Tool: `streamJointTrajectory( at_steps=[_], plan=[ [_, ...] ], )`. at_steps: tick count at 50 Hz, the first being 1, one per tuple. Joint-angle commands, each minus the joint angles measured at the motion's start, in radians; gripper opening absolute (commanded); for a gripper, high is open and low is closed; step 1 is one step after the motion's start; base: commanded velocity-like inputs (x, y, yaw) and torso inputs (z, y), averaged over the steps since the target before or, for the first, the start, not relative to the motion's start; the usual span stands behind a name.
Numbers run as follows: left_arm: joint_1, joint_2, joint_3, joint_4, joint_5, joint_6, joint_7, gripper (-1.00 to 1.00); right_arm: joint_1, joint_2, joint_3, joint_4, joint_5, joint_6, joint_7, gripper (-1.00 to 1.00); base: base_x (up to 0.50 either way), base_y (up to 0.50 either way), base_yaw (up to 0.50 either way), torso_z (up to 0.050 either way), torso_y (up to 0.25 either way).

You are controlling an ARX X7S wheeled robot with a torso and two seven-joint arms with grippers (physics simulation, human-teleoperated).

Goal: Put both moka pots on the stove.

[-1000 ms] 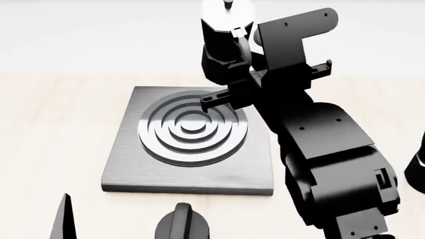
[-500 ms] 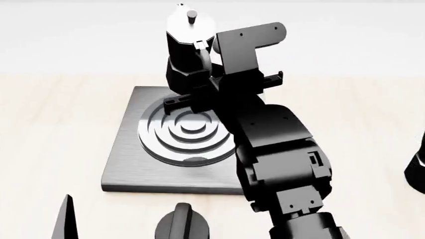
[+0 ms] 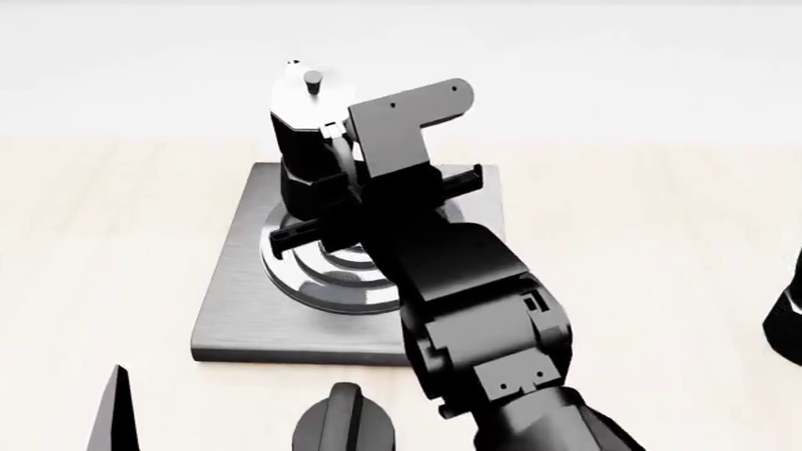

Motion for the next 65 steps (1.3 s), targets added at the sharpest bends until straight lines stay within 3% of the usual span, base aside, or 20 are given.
streamJointTrajectory(
  at_steps=[1, 17, 36, 37, 48, 55, 58, 62, 65],
  plan=[
    [0.002, -0.005, 0.005, 0.003, 0.016, 0.004, -0.004, 1.00, 0.048, -0.006, -0.187, 0.078, 0.156, -0.097, 0.021, -1.00, 0.00, 0.00, 0.00, 0.000, -0.107],
    [0.002, -0.005, 0.008, 0.000, 0.012, 0.010, -0.007, 1.00, 0.054, 0.001, -0.262, 0.078, 0.223, -0.124, 0.036, -1.00, 0.00, 0.00, 0.00, 0.000, -0.138],
    [0.005, -0.007, 0.002, -0.003, -0.009, 0.032, -0.006, 1.00, 0.064, -0.006, -0.394, 0.140, 0.353, -0.184, 0.038, -1.00, 0.00, 0.00, 0.00, 0.000, 0.000],
    [0.004, -0.007, 0.002, -0.001, -0.011, 0.030, -0.007, 1.00, 0.066, -0.006, -0.406, 0.147, 0.366, -0.192, 0.043, 1.00, 0.00, 0.00, 0.00, 0.000, 0.000],
    [0.005, -0.008, 0.007, -0.004, -0.009, 0.036, -0.007, 1.00, 0.051, 0.036, -0.474, 0.085, 0.430, -0.223, 0.085, 1.00, 0.00, 0.00, 0.00, 0.000, 0.000],
    [0.004, -0.008, 0.009, -0.009, -0.008, 0.038, -0.008, 1.00, -0.030, 0.317, -0.464, -0.512, 0.441, -0.213, 0.358, 1.00, 0.00, 0.00, 0.00, 0.000, 0.000],
    [0.006, -0.010, 0.007, 0.001, -0.008, 0.036, -0.012, 1.00, -0.084, 0.427, -0.439, -0.735, 0.415, -0.285, 0.459, 1.00, 0.00, 0.00, 0.00, 0.000, 0.000],
    [0.005, -0.009, 0.008, -0.005, -0.007, 0.040, -0.012, 1.00, -0.099, 0.528, -0.454, -0.936, 0.394, -0.263, 0.544, 1.00, 0.00, 0.00, 0.00, 0.000, 0.000],
    [0.005, -0.009, 0.008, -0.012, -0.009, 0.047, -0.010, 1.00, -0.131, 0.600, -0.498, -1.060, 0.270, -0.299, 0.572, 1.00, 0.00, 0.00, 0.00, 0.000, 0.000]
  ],
)
